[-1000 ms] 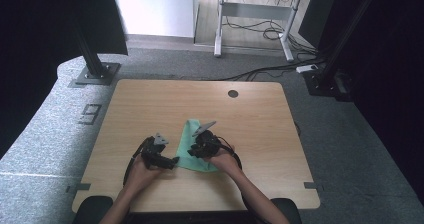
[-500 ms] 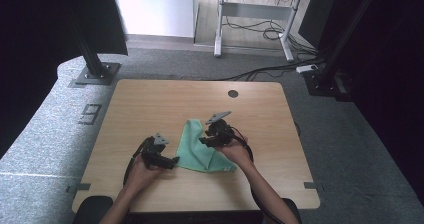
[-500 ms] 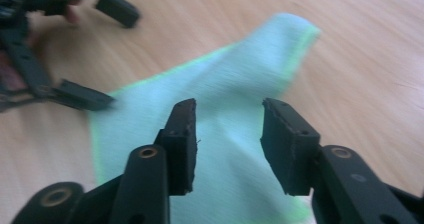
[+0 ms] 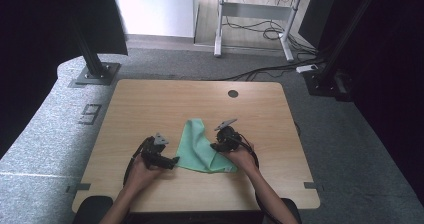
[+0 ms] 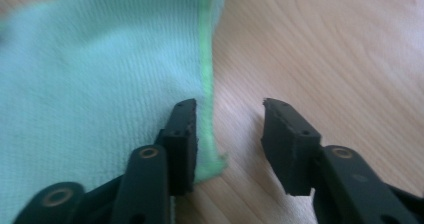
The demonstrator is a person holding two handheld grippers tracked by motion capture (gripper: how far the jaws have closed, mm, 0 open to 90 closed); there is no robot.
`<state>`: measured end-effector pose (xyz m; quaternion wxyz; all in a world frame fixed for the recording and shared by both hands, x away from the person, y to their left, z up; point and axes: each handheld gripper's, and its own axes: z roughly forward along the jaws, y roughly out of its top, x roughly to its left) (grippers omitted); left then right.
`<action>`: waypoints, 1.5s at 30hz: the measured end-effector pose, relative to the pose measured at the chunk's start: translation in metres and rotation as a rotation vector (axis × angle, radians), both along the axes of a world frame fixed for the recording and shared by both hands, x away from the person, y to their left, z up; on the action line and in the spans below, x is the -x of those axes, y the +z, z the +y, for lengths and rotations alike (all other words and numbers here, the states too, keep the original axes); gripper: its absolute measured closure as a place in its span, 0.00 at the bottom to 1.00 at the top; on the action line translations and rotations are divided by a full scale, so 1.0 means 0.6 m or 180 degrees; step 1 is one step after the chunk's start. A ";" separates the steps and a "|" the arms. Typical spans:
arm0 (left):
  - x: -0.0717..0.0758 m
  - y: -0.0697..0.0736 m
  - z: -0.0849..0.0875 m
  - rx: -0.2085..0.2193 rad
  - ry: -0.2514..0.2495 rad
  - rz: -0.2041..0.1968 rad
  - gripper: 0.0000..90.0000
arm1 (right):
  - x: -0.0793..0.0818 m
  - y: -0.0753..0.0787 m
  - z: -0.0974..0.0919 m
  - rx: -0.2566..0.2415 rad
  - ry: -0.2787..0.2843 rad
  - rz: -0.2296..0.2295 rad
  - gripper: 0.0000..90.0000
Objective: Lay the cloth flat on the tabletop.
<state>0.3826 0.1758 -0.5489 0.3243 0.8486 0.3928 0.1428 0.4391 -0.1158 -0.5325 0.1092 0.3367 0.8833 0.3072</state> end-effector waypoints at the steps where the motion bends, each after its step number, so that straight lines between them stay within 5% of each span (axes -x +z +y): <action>1: 0.000 0.000 0.000 0.0000 0.0000 0.0000 0.01 | 0.000 0.000 0.000 0.0000 0.0000 0.0000 0.65; 6: 0.000 0.000 0.000 -0.0003 0.0000 0.0000 0.01 | 0.002 -0.002 -0.010 -0.0031 -0.0068 -0.0080 0.70; 15: 0.000 0.000 0.000 -0.0002 0.0000 0.0000 0.01 | -0.020 -0.001 -0.050 0.0101 -0.0293 -0.0173 0.59; 22: 0.000 0.000 0.000 -0.0001 0.0001 -0.0002 0.01 | -0.054 0.005 -0.095 0.0299 -0.0650 -0.0186 0.55; 26: 0.000 0.000 0.000 -0.0001 0.0001 -0.0001 0.01 | -0.057 0.012 -0.110 0.0280 -0.0722 -0.0208 0.52; 35: 0.008 0.000 -0.001 -0.0001 0.0083 0.0006 0.01 | -0.028 0.024 -0.108 -0.0005 -0.0581 -0.0164 0.50; 45: 0.041 0.002 -0.006 -0.0044 0.0093 0.0044 0.01 | 0.007 0.019 -0.092 -0.0007 -0.0403 -0.0143 0.46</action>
